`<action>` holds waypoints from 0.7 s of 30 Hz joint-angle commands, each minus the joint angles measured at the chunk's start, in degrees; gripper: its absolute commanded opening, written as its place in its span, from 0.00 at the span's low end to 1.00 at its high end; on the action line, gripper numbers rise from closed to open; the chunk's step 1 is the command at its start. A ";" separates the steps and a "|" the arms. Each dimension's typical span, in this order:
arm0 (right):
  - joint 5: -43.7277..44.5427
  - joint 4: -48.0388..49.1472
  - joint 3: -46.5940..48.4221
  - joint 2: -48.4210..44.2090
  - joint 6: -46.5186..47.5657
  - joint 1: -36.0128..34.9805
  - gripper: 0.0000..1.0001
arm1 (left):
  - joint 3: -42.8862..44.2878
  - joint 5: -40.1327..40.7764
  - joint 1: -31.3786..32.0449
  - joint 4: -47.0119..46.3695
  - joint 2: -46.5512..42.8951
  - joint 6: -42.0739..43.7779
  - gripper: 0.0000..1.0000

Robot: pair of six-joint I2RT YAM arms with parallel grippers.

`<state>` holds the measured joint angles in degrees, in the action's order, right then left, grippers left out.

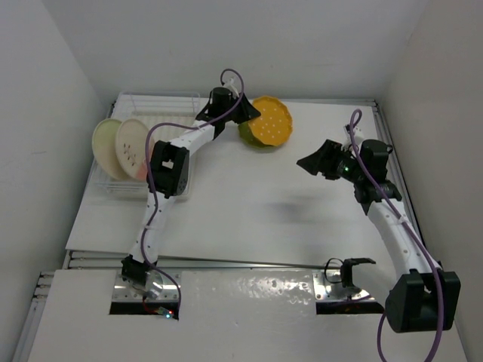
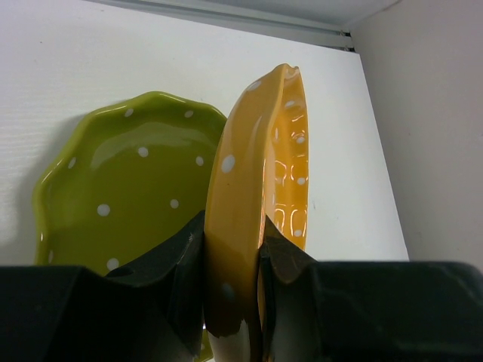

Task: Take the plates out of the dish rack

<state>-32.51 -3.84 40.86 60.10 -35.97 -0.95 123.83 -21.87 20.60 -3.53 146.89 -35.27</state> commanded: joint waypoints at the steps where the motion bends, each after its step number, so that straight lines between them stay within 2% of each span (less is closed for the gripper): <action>1: 0.52 -0.64 1.94 -1.30 1.42 -0.28 0.75 | 1.85 -1.77 -0.12 -9.04 -2.48 -2.35 0.00; 8: 0.08 -0.56 2.20 -1.38 1.86 -0.37 0.75 | 3.34 -3.18 -1.53 -9.47 -3.63 -5.86 0.00; 21: -0.01 -0.47 2.91 -0.95 2.39 -0.37 0.75 | 1.24 -1.69 -2.06 -8.86 -3.37 -4.46 0.00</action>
<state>-32.56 -5.15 40.99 59.64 -34.48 -0.95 123.81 -22.02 18.68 -3.53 146.89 -37.60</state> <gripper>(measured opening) 0.753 0.240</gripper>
